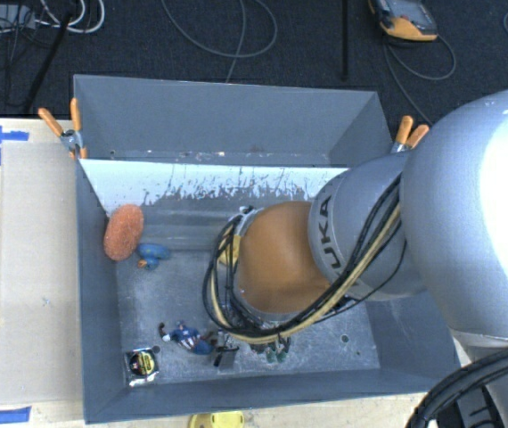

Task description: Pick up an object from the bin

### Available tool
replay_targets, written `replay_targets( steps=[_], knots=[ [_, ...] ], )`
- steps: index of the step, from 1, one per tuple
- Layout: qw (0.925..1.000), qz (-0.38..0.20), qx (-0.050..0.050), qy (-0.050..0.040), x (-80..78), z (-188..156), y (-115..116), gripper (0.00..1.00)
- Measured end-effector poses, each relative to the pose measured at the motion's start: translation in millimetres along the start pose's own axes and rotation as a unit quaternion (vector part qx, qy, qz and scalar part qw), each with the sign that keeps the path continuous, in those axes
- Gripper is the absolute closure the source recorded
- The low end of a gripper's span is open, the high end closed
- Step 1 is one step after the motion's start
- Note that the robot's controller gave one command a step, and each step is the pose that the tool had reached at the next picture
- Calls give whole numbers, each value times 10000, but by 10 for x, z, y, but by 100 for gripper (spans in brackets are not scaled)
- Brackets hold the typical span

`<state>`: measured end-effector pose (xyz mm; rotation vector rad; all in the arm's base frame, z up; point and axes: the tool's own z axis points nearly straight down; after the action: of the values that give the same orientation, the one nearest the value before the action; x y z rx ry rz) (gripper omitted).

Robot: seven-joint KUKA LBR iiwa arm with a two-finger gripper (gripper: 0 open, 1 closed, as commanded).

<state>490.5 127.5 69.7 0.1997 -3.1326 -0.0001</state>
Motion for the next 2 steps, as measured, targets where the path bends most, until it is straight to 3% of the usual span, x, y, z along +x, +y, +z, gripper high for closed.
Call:
replay_targets(
  steps=[1, 2],
  knots=[
    [10000, -1, 0, 1, -4, -3, -2, 100],
    [9995, -321, -11, -3, 0, -7, -460, 100]
  ],
)
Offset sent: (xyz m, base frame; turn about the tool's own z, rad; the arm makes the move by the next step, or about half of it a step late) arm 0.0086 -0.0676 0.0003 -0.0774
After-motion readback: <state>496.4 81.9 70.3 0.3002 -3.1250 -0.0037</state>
